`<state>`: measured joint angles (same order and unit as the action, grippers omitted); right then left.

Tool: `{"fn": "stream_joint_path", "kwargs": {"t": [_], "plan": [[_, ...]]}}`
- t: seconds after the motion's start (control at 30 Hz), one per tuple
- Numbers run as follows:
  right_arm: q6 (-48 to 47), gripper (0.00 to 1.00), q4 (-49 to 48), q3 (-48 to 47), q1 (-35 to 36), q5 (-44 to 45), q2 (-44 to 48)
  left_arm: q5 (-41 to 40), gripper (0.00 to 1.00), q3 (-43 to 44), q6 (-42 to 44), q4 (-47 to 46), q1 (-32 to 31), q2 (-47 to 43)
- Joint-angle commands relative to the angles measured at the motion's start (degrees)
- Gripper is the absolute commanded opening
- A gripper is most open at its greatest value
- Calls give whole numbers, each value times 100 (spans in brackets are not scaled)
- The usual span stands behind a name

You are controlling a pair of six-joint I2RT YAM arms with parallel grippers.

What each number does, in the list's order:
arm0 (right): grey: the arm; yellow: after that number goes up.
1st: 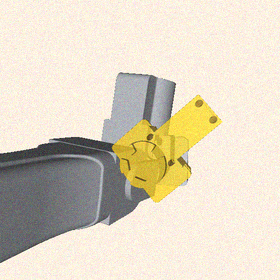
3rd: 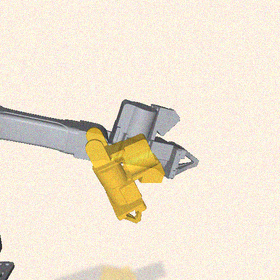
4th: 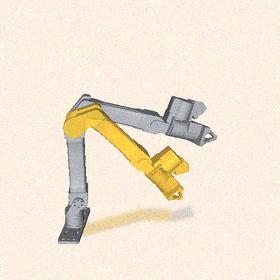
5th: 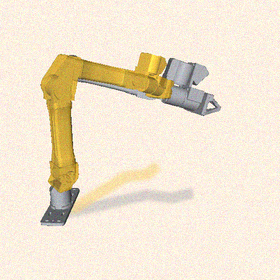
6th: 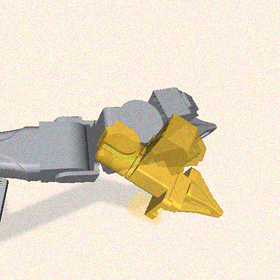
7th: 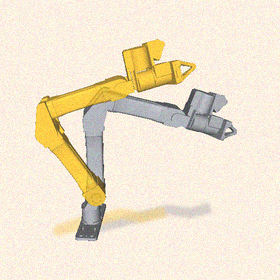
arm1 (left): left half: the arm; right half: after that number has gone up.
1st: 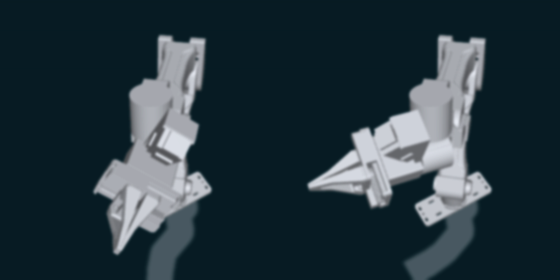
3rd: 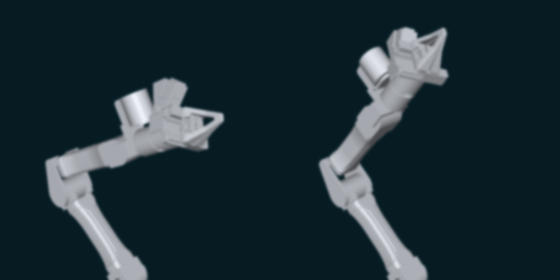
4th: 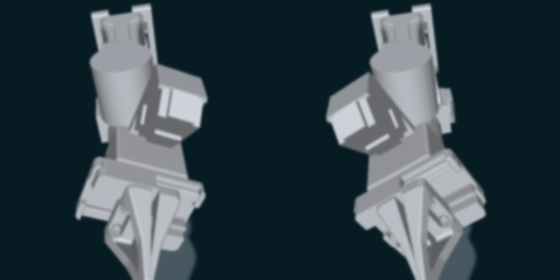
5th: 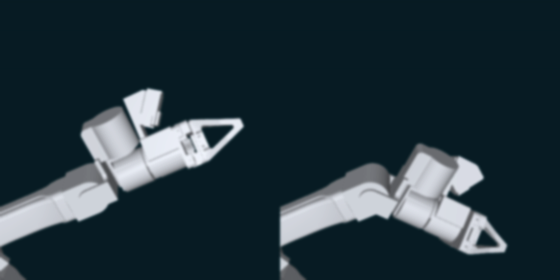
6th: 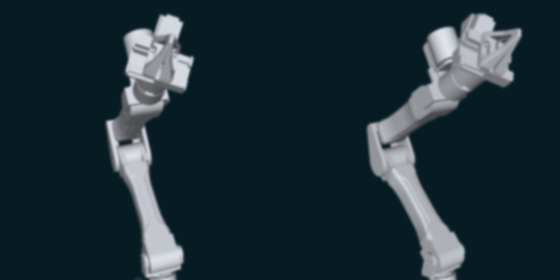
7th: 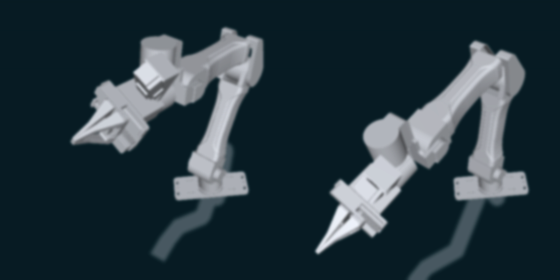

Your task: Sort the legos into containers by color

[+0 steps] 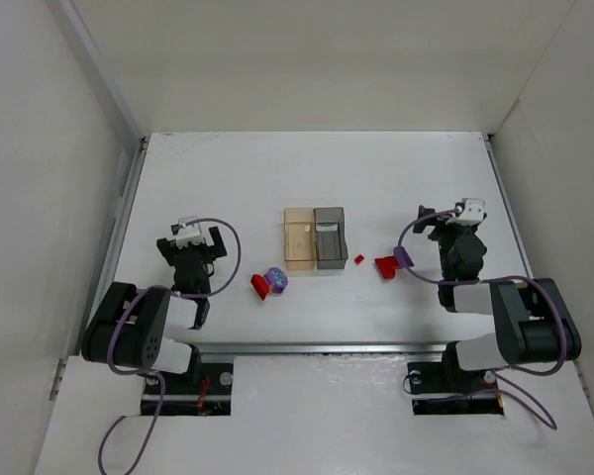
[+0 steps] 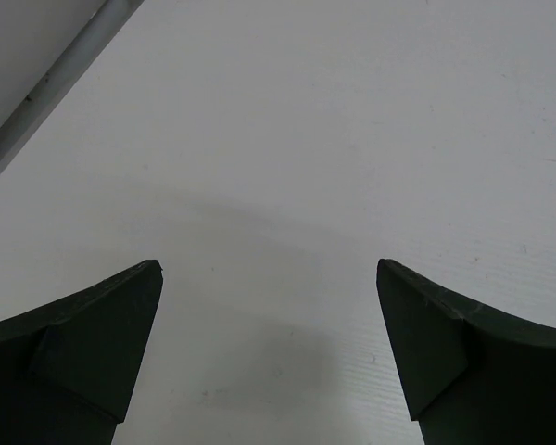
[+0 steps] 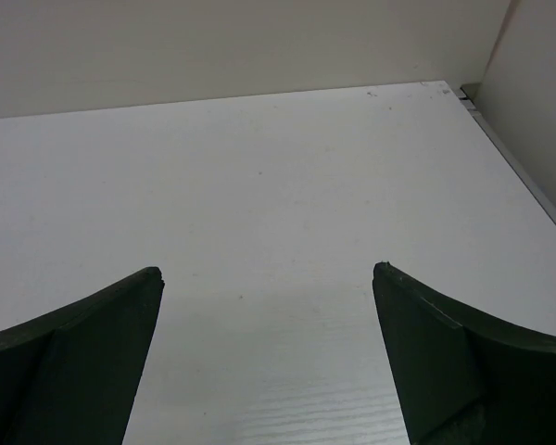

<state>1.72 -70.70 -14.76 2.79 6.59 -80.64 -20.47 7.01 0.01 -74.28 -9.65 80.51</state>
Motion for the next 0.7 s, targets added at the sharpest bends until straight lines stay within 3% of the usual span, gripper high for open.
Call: {"fn": "stream_joint_path", "kwargs": {"t": [0.0,0.1,0.13,0.2,0.23,0.3,0.33,0.37,0.4,0.43,0.57,0.63,0.67], "plan": [[-31,100,-181,-167,55,-79,31,-124,100,-50,34,-2003,-19,-9],[-302,100,1420,-1086,125,-518,592,-29,100,28,156,-1845,-72,-9],[-303,100,2880,-1508,126,-518,724,-27,100,-58,157,-1844,-72,-9],[-679,100,3883,-2612,318,-98,926,400,100,-417,437,-2773,-72,-79],[-934,100,4245,-2924,371,-27,988,960,100,-576,630,-2846,-133,-540],[-1531,100,5107,-3765,616,262,1103,1683,100,-605,1122,-1413,-204,-1515],[-1986,100,5353,-4040,740,551,1103,2652,100,-352,1472,-370,-204,-2104],[-2121,100,5695,-4295,863,937,1103,3262,100,556,2128,946,-204,-3032],[-2192,100,5812,-4733,1064,1828,1103,3738,100,1026,3240,3056,-256,-3250],[-2193,100,5900,-4929,1136,2237,955,3987,100,1396,3451,3652,-257,-3357],[-2185,100,6287,-5633,1346,3760,524,2597,100,2278,3461,4360,-581,-3428],[-1687,100,6436,-5704,1539,4713,366,2321,100,2647,3672,4788,-765,-3192],[-1005,100,6715,-5852,1610,4789,295,2224,100,2796,3673,5000,-819,-3086]]}}
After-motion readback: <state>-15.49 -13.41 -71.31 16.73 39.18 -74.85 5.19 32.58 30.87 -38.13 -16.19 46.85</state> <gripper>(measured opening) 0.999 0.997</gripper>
